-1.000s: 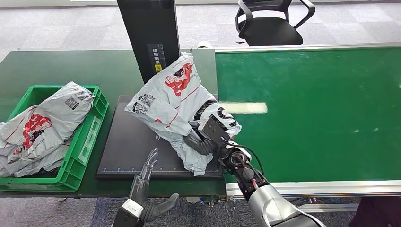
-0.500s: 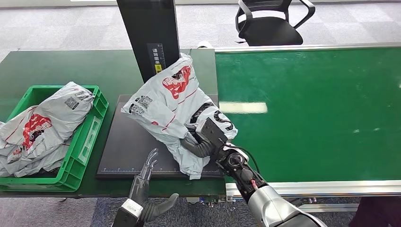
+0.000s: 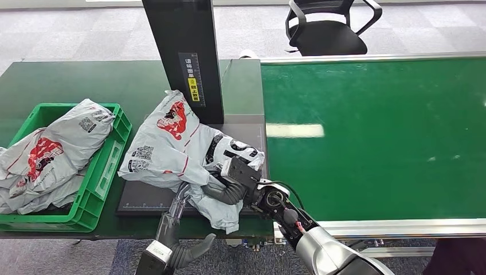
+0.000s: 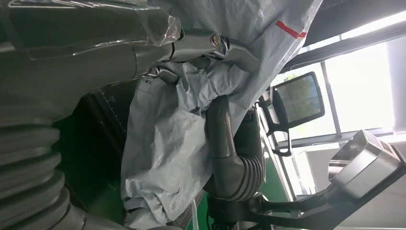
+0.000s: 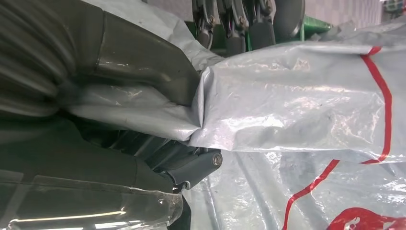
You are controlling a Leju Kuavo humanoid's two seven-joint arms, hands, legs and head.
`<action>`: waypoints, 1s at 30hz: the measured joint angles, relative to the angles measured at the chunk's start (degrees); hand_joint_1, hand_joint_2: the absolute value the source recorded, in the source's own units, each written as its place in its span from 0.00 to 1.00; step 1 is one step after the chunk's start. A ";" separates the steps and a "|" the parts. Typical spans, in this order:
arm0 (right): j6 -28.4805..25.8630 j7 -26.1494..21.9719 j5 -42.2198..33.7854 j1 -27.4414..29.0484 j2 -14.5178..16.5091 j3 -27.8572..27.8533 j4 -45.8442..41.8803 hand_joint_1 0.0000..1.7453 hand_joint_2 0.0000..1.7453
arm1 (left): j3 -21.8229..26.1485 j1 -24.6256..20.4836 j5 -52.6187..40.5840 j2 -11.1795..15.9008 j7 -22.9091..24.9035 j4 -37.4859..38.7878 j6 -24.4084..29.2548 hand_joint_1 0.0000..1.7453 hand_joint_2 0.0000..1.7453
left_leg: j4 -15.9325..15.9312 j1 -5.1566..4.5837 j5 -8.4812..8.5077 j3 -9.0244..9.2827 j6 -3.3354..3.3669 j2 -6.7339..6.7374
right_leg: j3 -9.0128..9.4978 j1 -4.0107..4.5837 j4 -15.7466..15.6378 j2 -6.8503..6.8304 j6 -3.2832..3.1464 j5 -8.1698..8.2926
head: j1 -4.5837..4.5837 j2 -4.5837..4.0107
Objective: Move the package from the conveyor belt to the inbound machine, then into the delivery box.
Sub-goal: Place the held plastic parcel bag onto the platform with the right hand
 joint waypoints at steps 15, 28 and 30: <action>-19.20 4.33 -3.76 -0.17 -1.50 0.96 -0.26 0.00 1.00 | 0.02 1.15 -0.61 -0.02 1.08 -1.92 -0.08 0.00 1.00 | 0.00 0.00 0.00 0.00 0.00 0.00 | 0.00 0.00 0.00 0.00 0.00 0.00 | 0.00 0.00; -29.93 -4.50 -15.30 24.34 -7.46 -9.42 -39.44 0.00 1.00 | 1.62 5.59 0.09 0.26 -0.24 -8.88 3.00 0.00 1.00 | -0.02 0.01 -0.20 -0.06 -0.08 -0.01 | -0.07 0.00 -0.01 -0.03 -0.02 -0.13 | -0.01 0.00; -29.91 -4.50 -15.28 27.14 -8.00 -10.31 -44.38 0.00 1.00 | 1.87 5.93 0.09 0.27 -0.25 -9.76 3.01 0.00 1.00 | -0.03 0.01 -0.20 -0.04 -0.08 0.05 | -0.06 0.00 -0.01 0.01 -0.03 -0.15 | 0.00 0.00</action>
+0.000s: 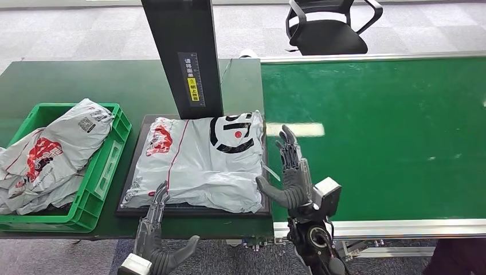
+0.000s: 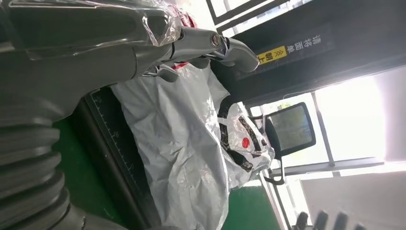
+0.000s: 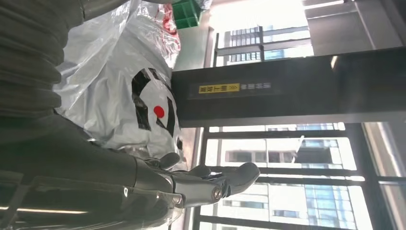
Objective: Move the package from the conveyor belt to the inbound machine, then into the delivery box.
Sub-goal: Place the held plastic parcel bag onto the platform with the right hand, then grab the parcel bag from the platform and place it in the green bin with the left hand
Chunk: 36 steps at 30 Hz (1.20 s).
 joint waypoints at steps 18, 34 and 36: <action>0.10 -0.59 0.01 3.74 -1.10 -1.65 -8.84 0.00 1.00 | 0.79 0.37 -0.16 -0.01 -0.23 -1.34 0.63 0.00 1.00 | 0.01 0.00 0.03 0.17 0.02 0.05 | 0.15 0.00 0.00 0.06 -0.01 0.03 | -0.01 0.00; 5.56 -2.89 -1.03 13.49 3.57 -10.81 -20.46 0.00 1.00 | -4.40 -19.56 -32.91 -1.51 13.98 13.03 19.16 0.00 1.00 | 0.01 -0.14 0.44 -0.02 0.22 -0.61 | -0.15 -0.14 -0.06 -0.65 0.07 0.24 | 0.02 0.00; 5.36 -2.88 -1.35 11.12 4.15 -10.81 -19.07 0.00 1.00 | -7.24 -29.47 -37.54 -2.18 15.71 25.69 22.56 0.00 1.00 | 0.01 -0.15 0.55 0.01 0.18 -0.39 | -0.06 -0.15 -0.04 -0.45 0.02 0.51 | 0.04 0.00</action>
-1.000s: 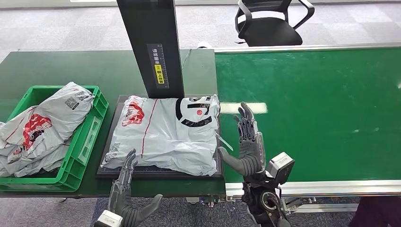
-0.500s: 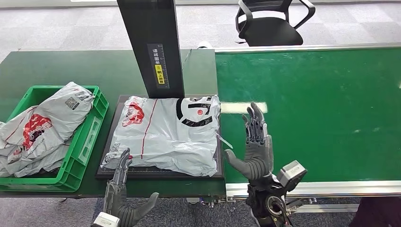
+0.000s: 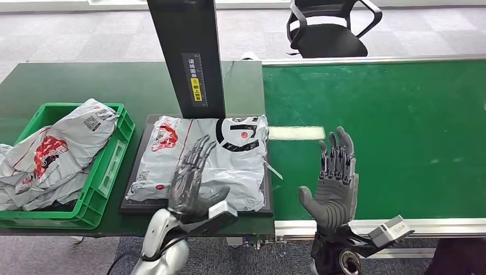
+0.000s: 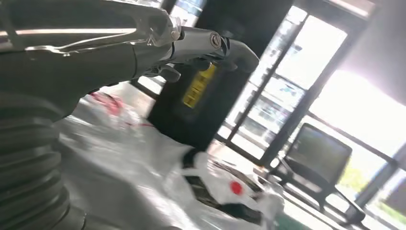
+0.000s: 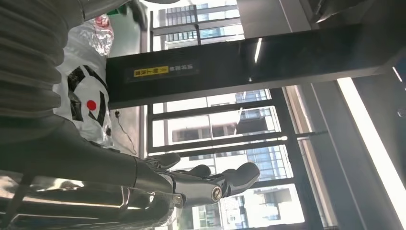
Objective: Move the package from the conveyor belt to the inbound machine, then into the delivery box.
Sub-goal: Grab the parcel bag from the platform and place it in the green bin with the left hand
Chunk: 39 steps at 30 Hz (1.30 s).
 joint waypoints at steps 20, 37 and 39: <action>0.87 0.00 -1.54 -3.19 0.23 -0.66 5.20 0.00 1.00 | -6.07 -18.29 0.62 -1.45 3.14 35.34 -1.13 0.00 1.00 | -0.01 -0.01 0.12 -0.28 0.01 0.34 | -0.21 0.00 0.03 0.44 0.05 0.18 | -0.03 0.00; 2.11 0.00 -1.84 -4.32 0.23 -1.20 7.34 0.00 1.00 | -7.18 -19.17 -0.10 -1.30 5.05 38.64 -3.21 0.96 1.00 | -0.02 0.00 0.12 -0.27 0.01 0.33 | -0.18 0.00 0.03 0.44 0.05 0.18 | -0.03 0.00; 2.30 0.00 -1.84 -4.45 0.23 -1.22 7.59 0.00 1.00 | -7.22 -19.22 -0.06 -1.18 4.79 38.81 -3.31 0.99 1.00 | -0.02 0.00 0.12 -0.27 0.01 0.33 | -0.18 0.00 0.03 0.44 0.05 0.18 | -0.03 0.00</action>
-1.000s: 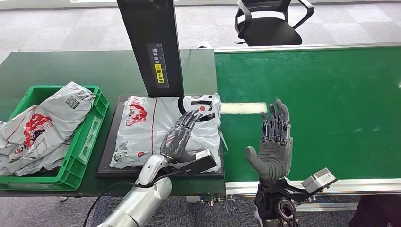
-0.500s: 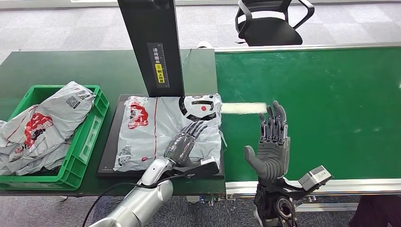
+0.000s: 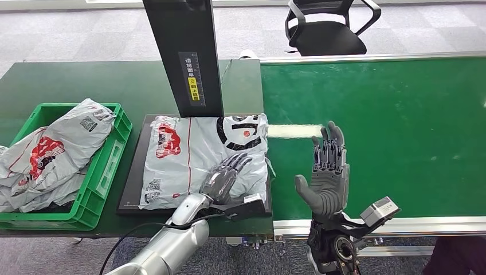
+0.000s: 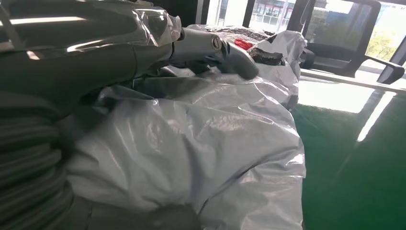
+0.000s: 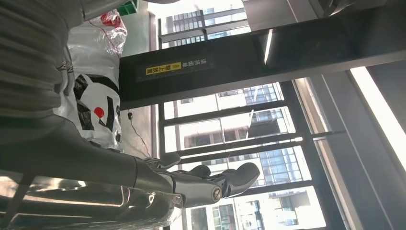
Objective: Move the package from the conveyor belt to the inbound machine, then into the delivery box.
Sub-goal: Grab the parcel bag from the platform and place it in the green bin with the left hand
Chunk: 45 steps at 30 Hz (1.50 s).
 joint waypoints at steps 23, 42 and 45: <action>0.35 0.00 1.46 2.49 0.37 -1.75 0.13 0.00 1.00 | 4.46 5.00 17.39 3.65 -16.31 -20.28 14.91 1.00 1.00 | -0.01 0.00 0.00 -0.05 0.00 -0.01 | -0.06 0.00 0.00 -0.01 0.00 -0.02 | 0.00 0.00; -1.23 0.00 1.15 3.62 0.79 -2.72 -0.28 0.00 1.00 | 15.81 8.38 40.74 14.25 -20.97 -64.72 17.63 1.00 1.00 | -0.04 0.13 0.05 -0.10 -0.08 0.04 | -0.12 0.14 0.03 0.05 -0.07 -0.05 | 0.02 0.00; -1.66 0.00 0.66 3.74 0.77 -2.82 -0.28 0.00 1.00 | 21.03 2.61 46.07 20.11 -17.97 -67.25 15.14 1.00 1.00 | -0.04 0.16 0.12 -0.09 -0.16 0.06 | -0.15 0.17 0.06 0.07 -0.11 -0.02 | 0.02 0.00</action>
